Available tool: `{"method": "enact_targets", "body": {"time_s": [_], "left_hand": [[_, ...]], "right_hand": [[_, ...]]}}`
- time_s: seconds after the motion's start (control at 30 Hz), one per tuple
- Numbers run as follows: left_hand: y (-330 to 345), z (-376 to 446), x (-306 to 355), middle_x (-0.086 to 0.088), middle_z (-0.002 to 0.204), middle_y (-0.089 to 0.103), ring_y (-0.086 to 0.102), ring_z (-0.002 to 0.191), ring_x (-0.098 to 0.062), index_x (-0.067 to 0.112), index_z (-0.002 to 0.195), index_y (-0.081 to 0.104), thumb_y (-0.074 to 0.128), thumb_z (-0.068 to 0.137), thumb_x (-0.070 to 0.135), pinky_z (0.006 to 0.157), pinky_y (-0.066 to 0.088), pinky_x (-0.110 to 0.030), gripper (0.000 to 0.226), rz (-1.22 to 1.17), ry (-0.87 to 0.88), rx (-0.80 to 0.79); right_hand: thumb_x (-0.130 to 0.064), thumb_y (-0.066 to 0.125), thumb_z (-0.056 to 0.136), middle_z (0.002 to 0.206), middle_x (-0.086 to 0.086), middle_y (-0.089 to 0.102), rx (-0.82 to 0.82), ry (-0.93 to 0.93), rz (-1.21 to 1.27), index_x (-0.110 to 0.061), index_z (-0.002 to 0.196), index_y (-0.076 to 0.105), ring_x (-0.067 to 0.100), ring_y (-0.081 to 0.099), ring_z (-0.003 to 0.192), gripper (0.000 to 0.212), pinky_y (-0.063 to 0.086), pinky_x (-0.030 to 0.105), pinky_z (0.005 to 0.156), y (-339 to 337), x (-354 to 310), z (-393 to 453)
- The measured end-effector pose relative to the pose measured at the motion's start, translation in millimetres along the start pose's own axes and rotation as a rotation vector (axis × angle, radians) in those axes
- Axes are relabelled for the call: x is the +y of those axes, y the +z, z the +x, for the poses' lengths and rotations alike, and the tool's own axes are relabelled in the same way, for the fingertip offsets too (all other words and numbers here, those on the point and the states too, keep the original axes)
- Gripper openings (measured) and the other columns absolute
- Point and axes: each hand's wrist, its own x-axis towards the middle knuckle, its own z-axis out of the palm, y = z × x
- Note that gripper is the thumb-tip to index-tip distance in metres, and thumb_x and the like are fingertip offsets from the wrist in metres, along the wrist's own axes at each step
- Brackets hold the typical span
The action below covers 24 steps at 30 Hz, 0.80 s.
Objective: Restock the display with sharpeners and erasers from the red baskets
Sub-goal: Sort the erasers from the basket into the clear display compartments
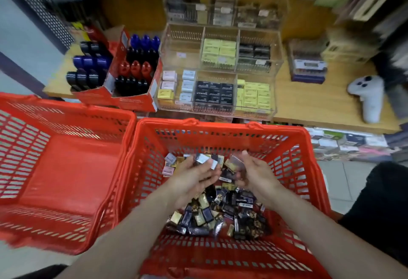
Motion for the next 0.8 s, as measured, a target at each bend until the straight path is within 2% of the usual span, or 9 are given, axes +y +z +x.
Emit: {"method": "enact_targets", "body": {"time_s": [0.07, 0.17, 0.23, 0.33, 0.4, 0.5, 0.57, 0.7, 0.8], "left_hand": [[11.5, -36.5, 24.0, -0.015, 0.11, 0.07, 0.071, 0.102, -0.023, -0.001, 0.135, 0.042, 0.061, 0.094, 0.009, 0.082, 0.058, -0.028, 0.045, 0.184, 0.06, -0.049], [29.5, -92.2, 56.2, -0.013, 0.113, 0.071, 0.069, 0.107, -0.018, -0.002, 0.114, 0.054, 0.055, 0.097, 0.005, 0.091, 0.056, -0.026, 0.018, 0.403, 0.165, -0.098], [41.9, -125.5, 70.0, -0.012, 0.107, 0.074, 0.07, 0.104, -0.019, -0.001, 0.114, 0.054, 0.056, 0.096, 0.004, 0.086, 0.056, -0.022, 0.019, 0.454, 0.239, -0.134], [56.1, -163.2, 73.5, -0.01, 0.103, 0.075, 0.072, 0.098, -0.02, 0.01, 0.121, 0.045, 0.059, 0.095, 0.006, 0.081, 0.057, -0.022, 0.03, 0.474, 0.316, -0.134], [63.0, -175.4, 68.2, -0.011, 0.103, 0.075, 0.072, 0.094, -0.019, 0.01, 0.128, 0.04, 0.059, 0.095, 0.008, 0.082, 0.057, -0.025, 0.038, 0.484, 0.376, -0.144], [75.3, -182.1, 65.1, -0.014, 0.104, 0.073, 0.069, 0.095, -0.022, 0.007, 0.128, 0.045, 0.056, 0.097, 0.006, 0.081, 0.056, -0.027, 0.033, 0.425, 0.43, -0.208], [78.7, -182.5, 65.2, -0.016, 0.102, 0.069, 0.068, 0.094, -0.024, 0.011, 0.129, 0.048, 0.057, 0.096, 0.006, 0.081, 0.057, -0.029, 0.035, 0.366, 0.452, -0.223], [72.4, -181.6, 65.6, -0.013, 0.096, 0.069, 0.071, 0.088, -0.022, 0.024, 0.131, 0.048, 0.065, 0.09, 0.014, 0.072, 0.056, -0.025, 0.046, 0.381, 0.466, -0.177], [68.5, -179.2, 66.2, -0.007, 0.095, 0.073, 0.07, 0.085, -0.019, 0.03, 0.13, 0.05, 0.068, 0.086, 0.02, 0.07, 0.055, -0.022, 0.048, 0.378, 0.472, -0.142]], "right_hand": [[-0.031, 0.049, 0.102, 0.072, 0.003, 0.053, -0.08, -0.006, -0.017, -0.005, 0.107, 0.065, 0.013, 0.049, 0.058, 0.032, 0.04, 0.029, 0.061, -8.3, -26.1, -32.1], [-0.024, 0.069, 0.091, 0.086, -0.002, 0.061, -0.125, -0.227, -0.308, -0.022, 0.114, 0.067, 0.01, 0.057, 0.072, 0.023, 0.045, 0.024, 0.072, -21.0, -69.5, -79.8], [-0.024, 0.08, 0.08, 0.091, -0.001, 0.067, -0.14, -0.303, -0.331, -0.026, 0.11, 0.065, 0.009, 0.065, 0.072, 0.033, 0.048, 0.022, 0.073, -24.1, -98.2, -109.8], [-0.038, 0.088, 0.057, 0.076, -0.005, 0.073, -0.154, -0.362, -0.296, -0.025, 0.1, 0.068, 0.01, 0.071, 0.079, 0.048, 0.051, 0.025, 0.078, -27.2, -125.0, -146.8], [-0.046, 0.087, 0.051, 0.088, -0.004, 0.075, -0.141, -0.398, -0.227, -0.027, 0.095, 0.074, 0.014, 0.072, 0.088, 0.05, 0.055, 0.031, 0.085, -28.7, -130.4, -161.7], [-0.037, 0.081, 0.063, 0.11, 0.004, 0.072, -0.194, -0.405, -0.09, -0.027, 0.104, 0.076, 0.019, 0.071, 0.096, 0.043, 0.059, 0.036, 0.082, -27.0, -128.3, -174.6], [-0.03, 0.076, 0.069, 0.103, 0.005, 0.074, -0.267, -0.399, 0.004, -0.031, 0.097, 0.078, 0.018, 0.072, 0.093, 0.028, 0.06, 0.03, 0.074, -22.6, -126.4, -180.0], [-0.026, 0.08, 0.066, 0.098, 0.008, 0.072, -0.271, -0.375, 0.087, -0.017, 0.115, 0.068, 0.022, 0.073, 0.09, 0.051, 0.06, 0.028, 0.07, -13.7, -123.0, -180.5], [-0.023, 0.078, 0.068, 0.089, 0.003, 0.074, -0.268, -0.362, 0.089, -0.022, 0.116, 0.063, 0.019, 0.073, 0.085, 0.05, 0.059, 0.024, 0.069, -11.9, -121.6, -180.4]]}}
